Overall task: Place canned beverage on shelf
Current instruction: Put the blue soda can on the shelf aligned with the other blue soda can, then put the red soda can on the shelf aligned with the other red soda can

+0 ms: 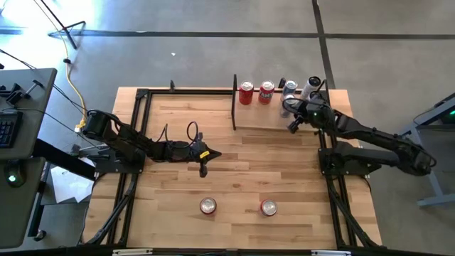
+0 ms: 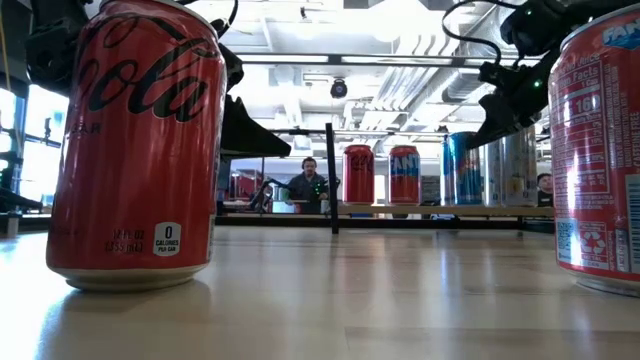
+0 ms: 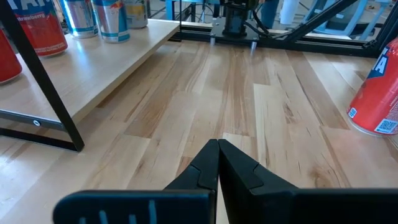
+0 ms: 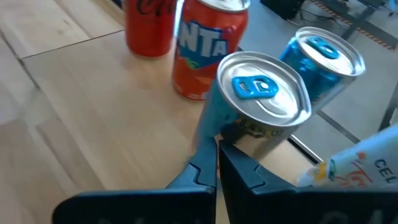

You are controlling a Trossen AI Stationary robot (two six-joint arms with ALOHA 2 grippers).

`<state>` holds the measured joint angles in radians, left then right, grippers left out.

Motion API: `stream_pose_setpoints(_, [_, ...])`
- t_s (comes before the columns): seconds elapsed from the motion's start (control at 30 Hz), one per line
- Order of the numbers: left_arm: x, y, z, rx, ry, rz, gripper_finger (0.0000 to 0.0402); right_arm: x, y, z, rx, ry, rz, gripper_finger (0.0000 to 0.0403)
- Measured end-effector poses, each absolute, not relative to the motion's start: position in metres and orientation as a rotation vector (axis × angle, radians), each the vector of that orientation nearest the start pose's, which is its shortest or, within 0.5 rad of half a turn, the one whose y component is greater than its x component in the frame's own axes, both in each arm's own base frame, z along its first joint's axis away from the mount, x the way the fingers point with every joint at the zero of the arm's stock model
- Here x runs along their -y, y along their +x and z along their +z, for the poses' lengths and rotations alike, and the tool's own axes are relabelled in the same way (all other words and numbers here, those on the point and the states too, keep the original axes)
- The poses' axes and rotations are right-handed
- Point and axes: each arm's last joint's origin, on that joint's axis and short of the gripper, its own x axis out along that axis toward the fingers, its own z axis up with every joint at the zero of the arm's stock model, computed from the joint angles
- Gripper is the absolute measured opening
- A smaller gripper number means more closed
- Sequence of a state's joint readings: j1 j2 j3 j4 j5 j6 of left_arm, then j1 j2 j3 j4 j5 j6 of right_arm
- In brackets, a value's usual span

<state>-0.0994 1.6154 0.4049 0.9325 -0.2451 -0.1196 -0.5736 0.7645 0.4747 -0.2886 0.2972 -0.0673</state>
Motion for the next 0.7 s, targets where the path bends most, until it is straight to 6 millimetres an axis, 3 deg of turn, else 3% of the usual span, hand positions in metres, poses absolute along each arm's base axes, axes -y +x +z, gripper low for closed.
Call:
stream_pose_setpoints(0.4, [0.019,0.266,0.133,-0.265,-0.072,0.161,0.0001,0.091,0.134,0.233,-0.585,0.014,-0.785,0.0000])
stream_pose_setpoints(0.7, [0.020,0.266,0.134,-0.255,-0.090,0.162,0.0000,0.051,0.147,0.245,-0.530,-0.003,-0.553,0.0000])
